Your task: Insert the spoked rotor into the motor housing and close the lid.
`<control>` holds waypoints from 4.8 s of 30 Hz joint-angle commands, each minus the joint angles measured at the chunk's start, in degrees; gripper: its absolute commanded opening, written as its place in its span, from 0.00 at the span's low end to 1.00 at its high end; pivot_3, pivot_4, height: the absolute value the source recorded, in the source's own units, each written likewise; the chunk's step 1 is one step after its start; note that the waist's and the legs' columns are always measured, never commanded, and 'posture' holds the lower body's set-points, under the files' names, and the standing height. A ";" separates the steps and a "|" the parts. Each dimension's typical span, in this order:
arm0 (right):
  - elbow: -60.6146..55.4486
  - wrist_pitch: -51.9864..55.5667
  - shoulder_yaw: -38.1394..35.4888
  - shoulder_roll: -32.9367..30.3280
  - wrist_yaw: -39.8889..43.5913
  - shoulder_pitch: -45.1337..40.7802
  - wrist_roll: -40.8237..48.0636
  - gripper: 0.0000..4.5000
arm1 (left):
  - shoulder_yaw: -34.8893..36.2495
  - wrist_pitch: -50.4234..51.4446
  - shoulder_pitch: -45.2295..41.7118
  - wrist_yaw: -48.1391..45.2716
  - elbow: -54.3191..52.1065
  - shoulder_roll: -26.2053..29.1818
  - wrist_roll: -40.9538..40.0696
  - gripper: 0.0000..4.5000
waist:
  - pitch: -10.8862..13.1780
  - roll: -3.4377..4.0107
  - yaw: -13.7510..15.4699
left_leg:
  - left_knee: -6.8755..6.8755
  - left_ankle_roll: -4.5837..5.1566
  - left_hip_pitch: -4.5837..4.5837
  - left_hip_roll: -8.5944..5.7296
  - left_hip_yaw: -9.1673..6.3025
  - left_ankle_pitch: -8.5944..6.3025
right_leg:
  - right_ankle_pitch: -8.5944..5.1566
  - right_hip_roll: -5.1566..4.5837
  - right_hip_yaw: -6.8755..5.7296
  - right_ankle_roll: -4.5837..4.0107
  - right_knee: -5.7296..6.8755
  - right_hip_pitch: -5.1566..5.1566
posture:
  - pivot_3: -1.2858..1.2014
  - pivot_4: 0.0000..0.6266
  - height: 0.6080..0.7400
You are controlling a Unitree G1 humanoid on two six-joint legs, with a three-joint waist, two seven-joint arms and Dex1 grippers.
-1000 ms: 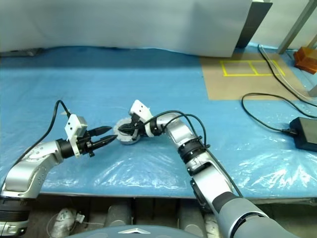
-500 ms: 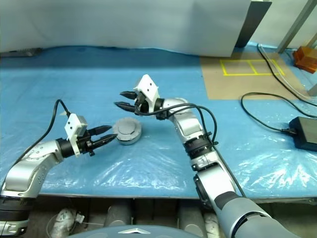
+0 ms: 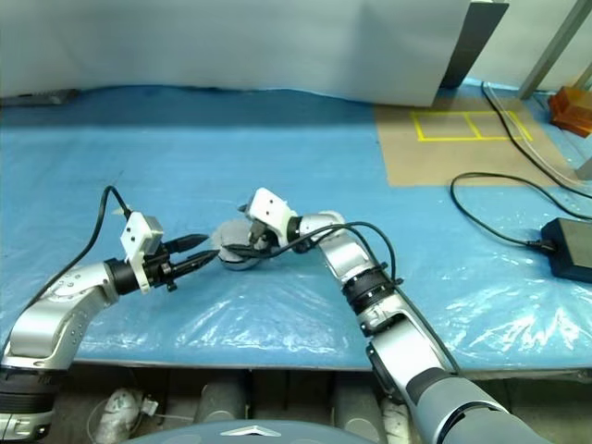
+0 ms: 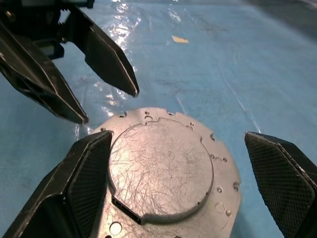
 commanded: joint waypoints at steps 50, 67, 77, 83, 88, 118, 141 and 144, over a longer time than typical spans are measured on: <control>5.71 -5.83 2.50 -0.45 -0.34 2.73 -3.90 0.66 | -2.25 -6.39 -6.02 -0.67 9.03 -4.57 4.30 0.00 | -0.02 0.02 0.30 | 0.02 0.02 0.18 -0.06 0.00 0.00 | -0.01 -0.09 0.03 -0.02 0.00 0.18 | 0.52 0.24 1.00; 1.38 2.05 -0.13 0.65 0.53 2.73 0.27 1.00 | -10.50 -13.28 -5.10 -2.06 15.01 -3.52 13.94 0.00 | -0.28 0.35 0.38 | -0.23 0.03 0.50 -0.14 0.07 -0.01 | -0.04 -0.17 0.05 0.00 -0.19 0.48 | 0.52 0.24 1.00; -4.80 6.19 -7.10 -2.06 1.34 -1.24 5.72 1.00 | -10.64 -13.08 -6.22 -2.00 15.89 -4.49 14.19 0.00 | -0.27 0.37 1.43 | -0.29 0.02 0.44 -0.14 0.11 -0.01 | -0.04 -0.16 0.06 0.00 -0.23 0.38 | 0.52 0.24 1.00; 0.26 29.75 -14.08 -7.76 7.17 -3.39 14.57 1.00 | -10.73 -13.46 -5.22 -2.52 15.43 -3.95 14.47 0.00 | -0.27 0.37 1.78 | -0.33 0.02 0.44 -0.16 0.12 -0.01 | -0.04 -0.17 0.06 0.01 -0.30 0.42 | 0.52 0.24 1.00; -5.89 54.53 -14.90 -10.82 12.99 1.49 24.41 1.00 | -10.14 -14.57 -5.95 -1.97 17.52 -3.99 14.93 0.00 | -0.29 0.43 1.87 | -0.49 0.02 0.45 -0.12 0.12 0.00 | -0.04 -0.10 0.01 0.02 -0.43 0.45 | 0.52 0.24 1.00; 0.96 54.78 -22.96 2.94 -3.75 -1.58 29.07 0.49 | -10.20 -14.55 -5.90 -1.55 17.35 -4.74 15.33 0.00 | -0.46 0.73 1.79 | -0.78 -0.01 0.49 -0.14 0.43 0.00 | -0.09 -0.17 0.15 0.12 -0.78 0.35 | 0.52 0.24 1.00; -1.30 63.45 -24.89 2.76 -3.85 0.36 33.17 0.26 | 12.16 15.31 -15.31 9.88 1.87 -9.10 -21.48 0.00 | -0.14 0.25 0.97 | -0.69 -0.33 0.00 -0.03 0.37 -0.13 | 0.07 0.09 0.05 0.33 -0.67 -0.21 | 0.52 0.24 1.00; -3.05 64.87 -26.43 3.16 -4.21 0.39 35.17 0.26 | 15.66 20.85 -13.03 12.18 3.27 -8.26 -26.47 0.00 | -0.13 0.25 0.92 | -0.88 -0.37 -0.08 -0.02 0.34 -0.16 | 0.07 0.11 0.04 0.36 -0.89 -0.21 | 0.52 0.24 1.00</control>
